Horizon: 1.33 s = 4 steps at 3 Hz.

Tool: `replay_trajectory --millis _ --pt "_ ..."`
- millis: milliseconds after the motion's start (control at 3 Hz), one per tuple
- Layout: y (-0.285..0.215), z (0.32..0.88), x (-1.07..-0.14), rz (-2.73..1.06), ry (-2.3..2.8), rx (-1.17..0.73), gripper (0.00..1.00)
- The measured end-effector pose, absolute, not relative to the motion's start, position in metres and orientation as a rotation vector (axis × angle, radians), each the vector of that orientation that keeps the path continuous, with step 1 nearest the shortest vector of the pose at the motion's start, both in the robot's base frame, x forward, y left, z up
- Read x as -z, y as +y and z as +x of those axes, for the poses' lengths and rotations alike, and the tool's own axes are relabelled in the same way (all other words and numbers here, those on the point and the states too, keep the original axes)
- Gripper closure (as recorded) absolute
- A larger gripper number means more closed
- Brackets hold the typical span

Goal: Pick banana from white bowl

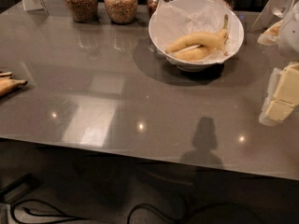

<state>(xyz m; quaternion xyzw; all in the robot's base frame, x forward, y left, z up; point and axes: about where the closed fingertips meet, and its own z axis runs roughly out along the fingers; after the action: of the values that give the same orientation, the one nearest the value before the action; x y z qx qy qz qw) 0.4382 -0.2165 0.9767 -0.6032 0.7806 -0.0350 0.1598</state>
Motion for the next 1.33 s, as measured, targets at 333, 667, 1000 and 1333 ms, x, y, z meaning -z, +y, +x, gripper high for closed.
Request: replay_trajectory --millis 333,667,1000,1333 --pt "-0.217 0.438 -0.977 -1.724 2.23 0.1 0.0" --pt "-0.211 0.452 -0.978 -1.693 2.183 0.102 0.0" --pt "-0.189 0.509 -0.981 -1.616 2.04 0.091 0.0" --pt "-0.171 0.57 -0.985 -1.551 1.923 0.089 0.0"
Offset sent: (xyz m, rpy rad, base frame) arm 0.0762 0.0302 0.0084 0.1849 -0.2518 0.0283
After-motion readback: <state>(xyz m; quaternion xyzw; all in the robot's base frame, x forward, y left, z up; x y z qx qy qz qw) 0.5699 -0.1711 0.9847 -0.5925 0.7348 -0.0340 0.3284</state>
